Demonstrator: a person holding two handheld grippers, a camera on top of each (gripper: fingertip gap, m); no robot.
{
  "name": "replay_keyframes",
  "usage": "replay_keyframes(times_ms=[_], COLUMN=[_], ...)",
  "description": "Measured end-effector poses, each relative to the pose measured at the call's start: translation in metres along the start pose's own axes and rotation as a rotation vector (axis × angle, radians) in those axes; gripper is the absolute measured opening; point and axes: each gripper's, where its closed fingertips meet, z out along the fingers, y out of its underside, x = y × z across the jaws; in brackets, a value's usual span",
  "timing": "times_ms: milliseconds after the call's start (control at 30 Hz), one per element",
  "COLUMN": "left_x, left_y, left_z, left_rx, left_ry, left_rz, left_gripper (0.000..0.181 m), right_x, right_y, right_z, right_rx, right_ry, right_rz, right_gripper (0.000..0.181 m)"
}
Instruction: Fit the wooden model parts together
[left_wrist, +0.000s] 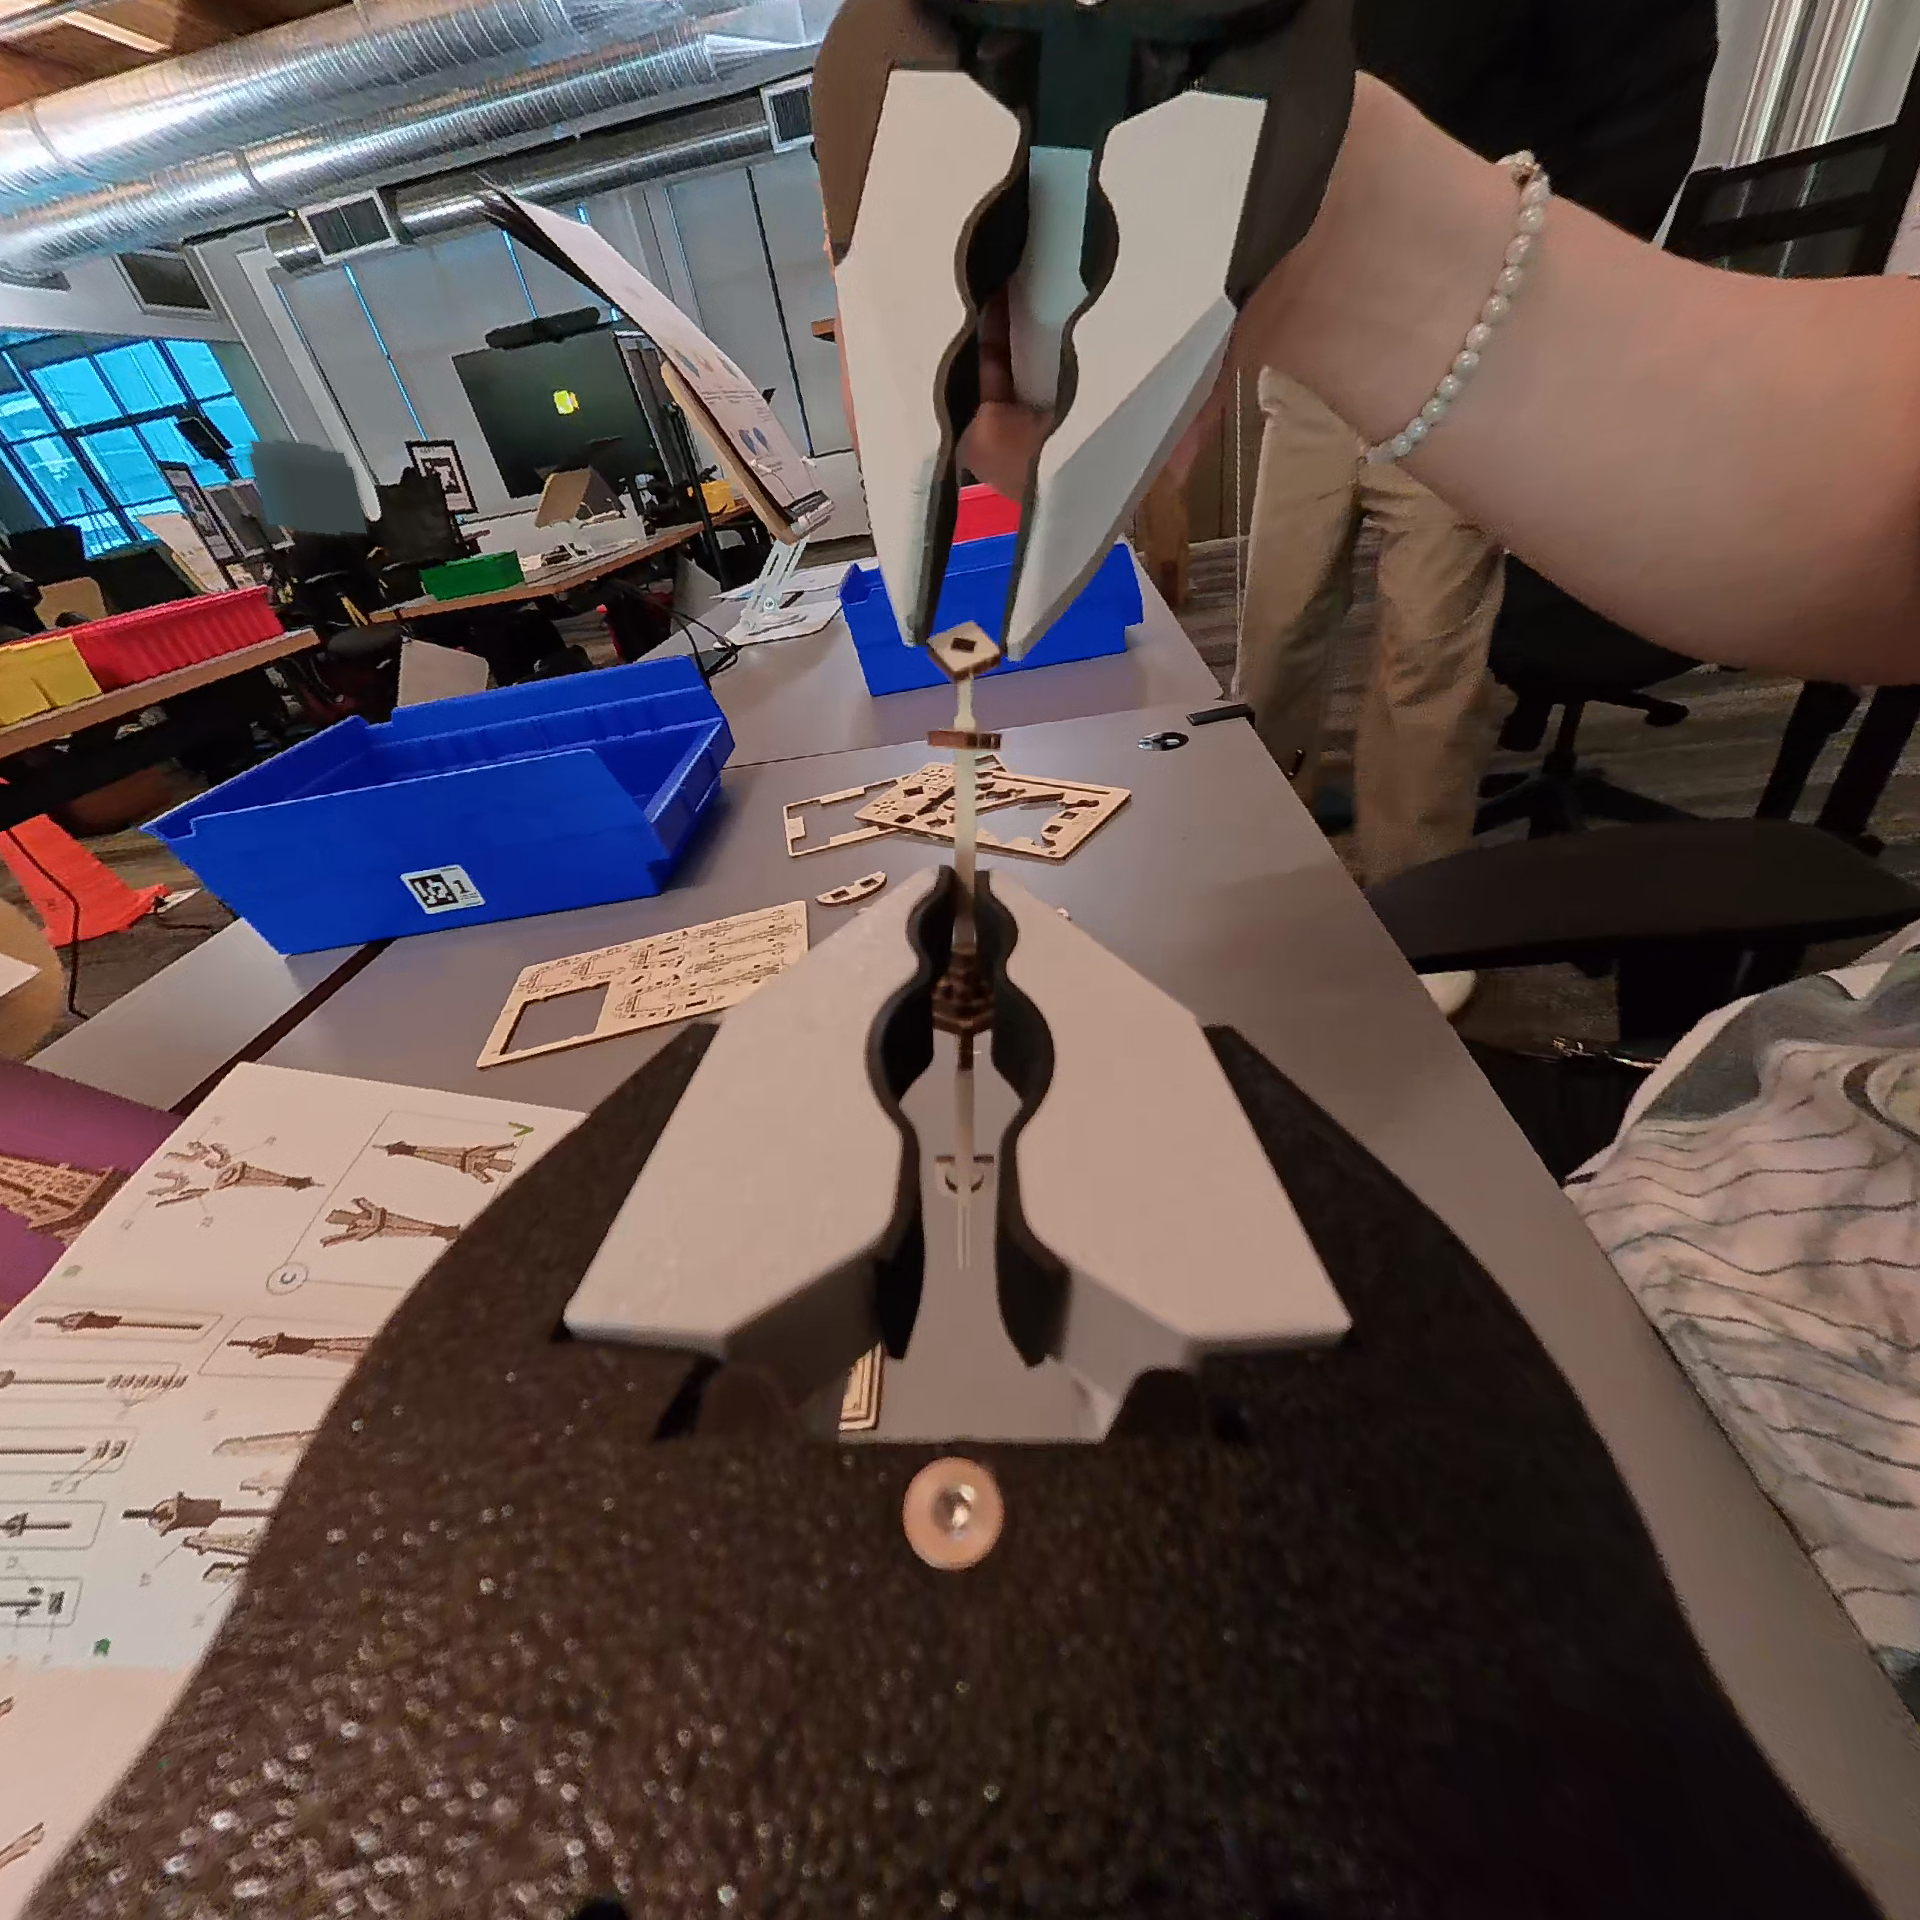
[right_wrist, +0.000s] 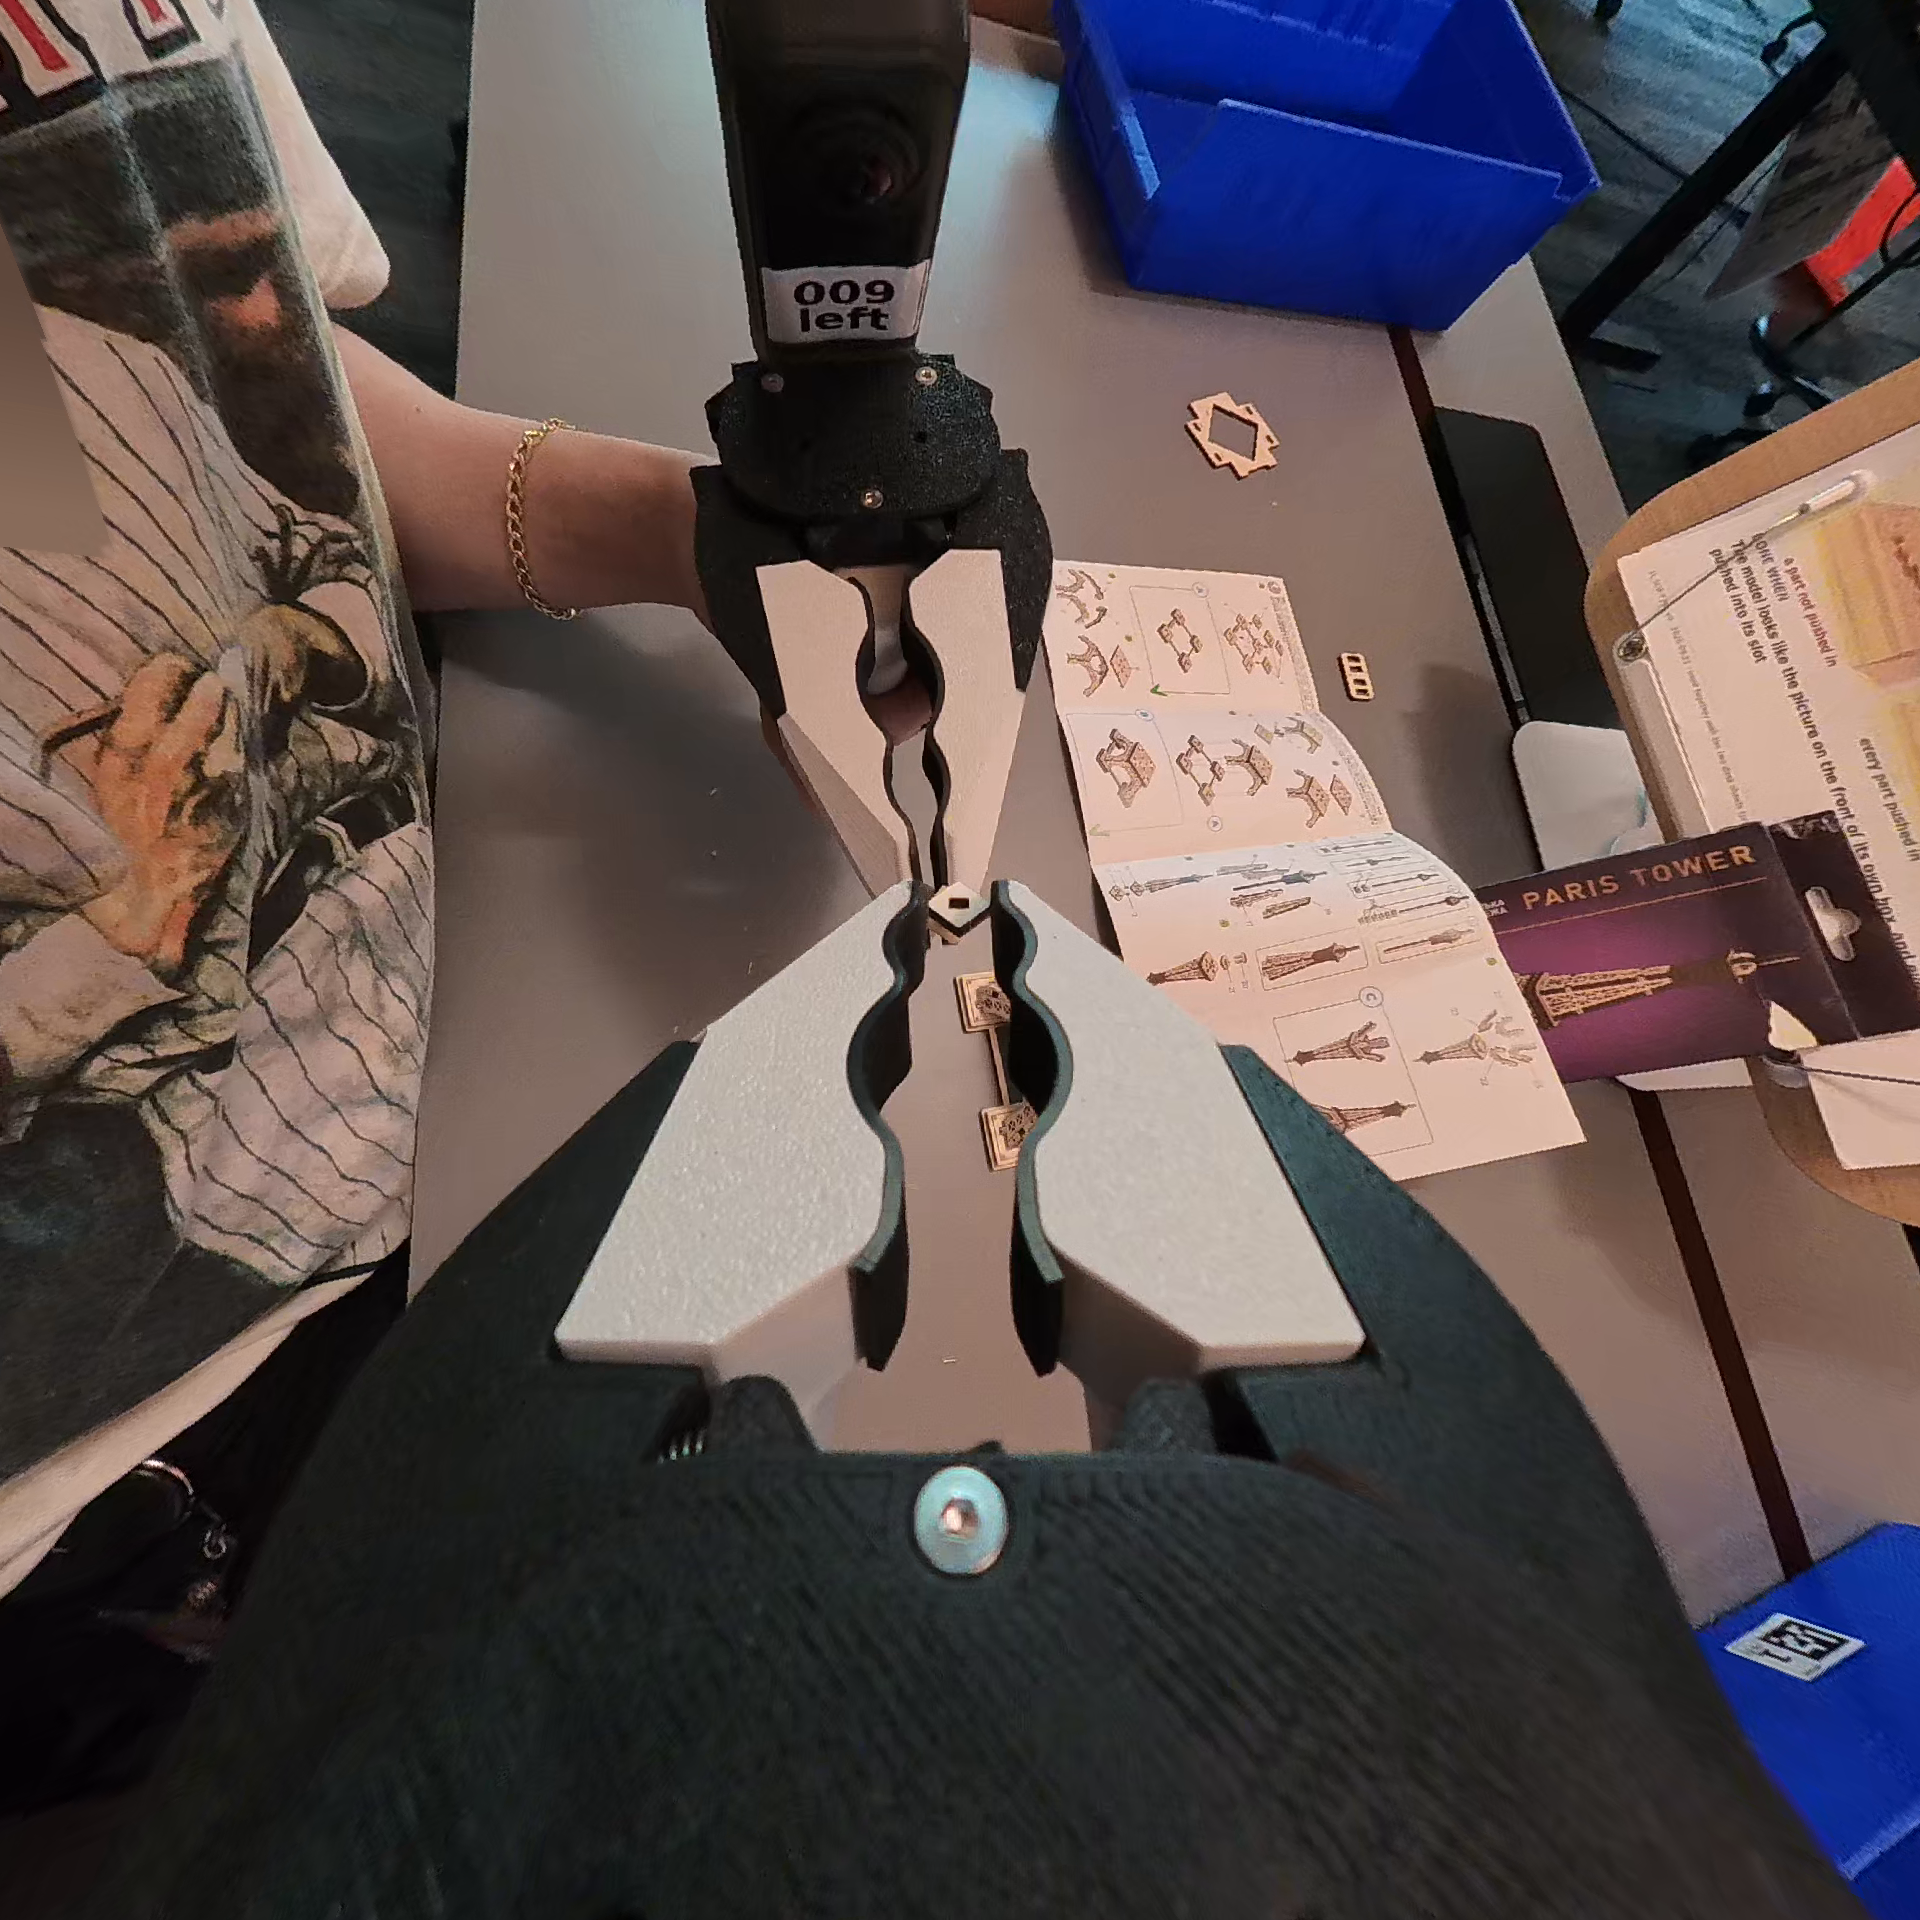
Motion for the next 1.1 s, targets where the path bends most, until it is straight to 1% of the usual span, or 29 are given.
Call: replay_keyframes(times_ms=[300, 633, 1100], left_x=[-0.003, -0.005, -0.007], left_y=[-0.006, -0.008, -0.021], left_z=[-0.004, -0.007, -0.012], left_rx=[0.055, 0.077, 0.164], left_ry=[-0.003, -0.007, -0.002], left_rz=[-0.036, -0.037, -0.082], left_gripper=[0.0, 0.0, 0.0], right_x=[0.005, 0.007, 0.01], right_y=[-0.005, -0.006, -0.021], right_z=[-0.004, -0.005, -0.009], right_rx=[0.111, 0.154, 0.329], right_ry=[0.015, 0.013, 0.006], right_rz=[0.063, 0.112, 0.207], right_gripper=[0.009, 0.009, 0.009])
